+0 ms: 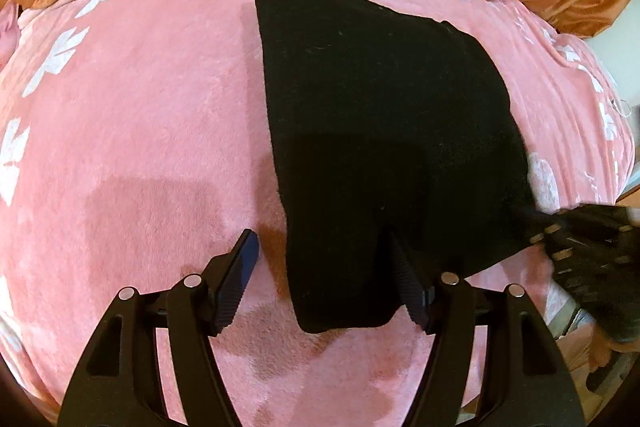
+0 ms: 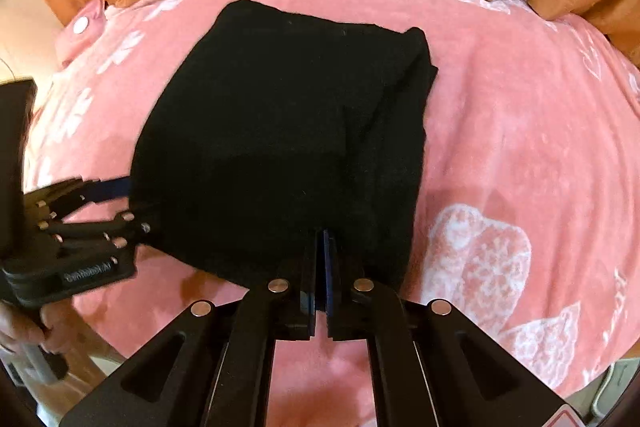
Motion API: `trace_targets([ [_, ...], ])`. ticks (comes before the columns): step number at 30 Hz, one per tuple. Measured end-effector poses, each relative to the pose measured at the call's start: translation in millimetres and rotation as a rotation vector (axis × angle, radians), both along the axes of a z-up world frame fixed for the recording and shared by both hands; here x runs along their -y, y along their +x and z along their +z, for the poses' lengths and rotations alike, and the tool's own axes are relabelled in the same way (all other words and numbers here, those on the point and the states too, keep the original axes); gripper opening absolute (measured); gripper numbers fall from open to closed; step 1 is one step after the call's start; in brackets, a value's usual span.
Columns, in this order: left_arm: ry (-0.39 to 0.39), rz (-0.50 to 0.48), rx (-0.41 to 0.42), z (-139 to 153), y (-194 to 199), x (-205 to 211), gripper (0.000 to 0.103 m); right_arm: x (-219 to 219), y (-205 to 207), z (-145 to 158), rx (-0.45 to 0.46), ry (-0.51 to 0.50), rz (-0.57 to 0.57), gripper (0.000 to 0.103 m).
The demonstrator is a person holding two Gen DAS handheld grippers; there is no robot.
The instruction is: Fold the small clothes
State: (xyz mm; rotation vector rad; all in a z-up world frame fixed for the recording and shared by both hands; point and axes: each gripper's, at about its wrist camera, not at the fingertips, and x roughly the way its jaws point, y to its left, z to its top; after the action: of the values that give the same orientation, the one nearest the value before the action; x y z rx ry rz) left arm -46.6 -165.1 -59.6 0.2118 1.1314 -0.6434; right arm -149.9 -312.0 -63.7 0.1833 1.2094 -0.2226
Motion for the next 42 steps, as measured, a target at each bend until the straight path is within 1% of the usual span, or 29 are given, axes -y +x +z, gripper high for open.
trace_targets([
  [1, 0.000, -0.003, -0.001, 0.1, -0.4, -0.2, 0.065, -2.2, 0.6, -5.1, 0.002, -0.004, 0.015, 0.001],
  [2, -0.001, -0.005, -0.007, 0.2, -0.4, -0.8, 0.065, -3.2, 0.6, -1.7, 0.008, -0.018, 0.032, 0.001],
  [4, -0.013, 0.003, -0.026, 1.0, 1.7, -1.9, 0.066, 2.7, -1.7, 8.2, 0.013, 0.028, 0.011, 0.002],
  [5, -0.022, 0.013, -0.040, 1.6, 3.5, -3.7, 0.066, 8.2, -4.2, 14.2, 0.035, 0.066, -0.012, 0.004],
  [6, -0.029, 0.019, -0.049, 2.1, 4.4, -4.9, 0.066, 16.6, -7.7, 26.9, 0.097, 0.122, -0.035, 0.006],
  [7, -0.041, 0.030, -0.061, 3.2, 6.3, -6.8, 0.066, 22.3, -9.0, 34.7, 0.136, 0.144, -0.053, 0.008],
  [9, -0.063, 0.046, -0.064, 7.8, 8.3, -9.6, 0.066, 38.8, -9.6, 52.9, 0.223, 0.178, -0.108, 0.018],
  [10, -0.073, 0.047, -0.056, 10.6, 8.2, -10.2, 0.066, 45.6, -7.7, 58.1, 0.246, 0.187, -0.130, 0.025],
  [11, -0.082, 0.049, -0.032, 16.0, 8.4, -11.1, 0.066, 51.0, -4.7, 60.8, 0.259, 0.199, -0.153, 0.026],
  [14, -0.076, 0.056, 0.045, 26.4, 7.8, -12.6, 0.066, 50.4, 3.4, 56.4, 0.237, 0.221, -0.148, 0.026],
  [15, -0.073, 0.059, 0.056, 27.5, 8.6, -13.2, 0.066, 45.2, 8.2, 48.5, 0.193, 0.195, -0.133, 0.024],
  [16, -0.071, 0.063, 0.057, 27.5, 9.9, -13.6, 0.066, 37.4, 7.7, 44.1, 0.177, 0.166, -0.124, 0.016],
  [17, -0.070, 0.070, 0.049, 26.3, 12.1, -14.0, 0.066, 35.4, 7.4, 45.7, 0.180, 0.138, -0.118, 0.014],
  [19, -0.071, 0.079, 0.030, 24.4, 16.2, -13.9, 0.066, 35.1, 2.7, 51.2, 0.176, 0.149, -0.137, 0.013],
  [22, -0.075, 0.086, 0.020, 25.5, 16.7, -13.8, 0.066, 42.0, -9.0, 62.6, 0.214, 0.177, -0.173, 0.014],
  [23, -0.074, 0.085, 0.024, 26.3, 16.6, -13.1, 0.066, 45.5, -14.1, 65.7, 0.234, 0.198, -0.189, 0.021],
  [24, -0.074, 0.085, 0.025, 27.2, 16.9, -13.5, 0.066, 43.7, -17.1, 61.2, 0.245, 0.209, -0.200, 0.025],
  [26, -0.078, 0.081, 0.021, 28.6, 16.9, -10.9, 0.069, 55.2, -24.9, 60.9, 0.262, 0.218, -0.230, 0.050],
  [27, -0.080, 0.082, 0.020, 28.6, 16.7, -9.4, 0.070, 57.9, -30.6, 61.2, 0.264, 0.215, -0.247, 0.054],
  [29, -0.083, 0.080, 0.019, 28.0, 17.0, -5.3, 0.072, 64.1, -24.9, 52.4, 0.253, 0.216, -0.260, 0.057],
  [31, -0.079, 0.077, 0.013, 25.8, 17.7, 0.2, 0.077, 67.5, -20.4, 43.2, 0.237, 0.224, -0.275, 0.060],
  [34, -0.072, 0.067, -0.016, 18.6, 19.9, 9.0, 0.081, 67.7, -15.5, 34.0, 0.221, 0.256, -0.274, 0.060],
  [36, -0.072, 0.053, -0.055, 11.1, 21.6, 14.5, 0.083, 66.2, -7.7, 26.0, 0.215, 0.290, -0.269, 0.061],
  [39, -0.092, 0.035, -0.117, -0.1, 26.6, 20.7, 0.091, 62.9, -1.0, 16.6, 0.193, 0.336, -0.254, 0.065],
  [42, -0.115, 0.014, -0.104, -0.4, 30.6, 24.8, 0.092, 61.8, 4.1, 6.8, 0.181, 0.364, -0.262, 0.068],
])
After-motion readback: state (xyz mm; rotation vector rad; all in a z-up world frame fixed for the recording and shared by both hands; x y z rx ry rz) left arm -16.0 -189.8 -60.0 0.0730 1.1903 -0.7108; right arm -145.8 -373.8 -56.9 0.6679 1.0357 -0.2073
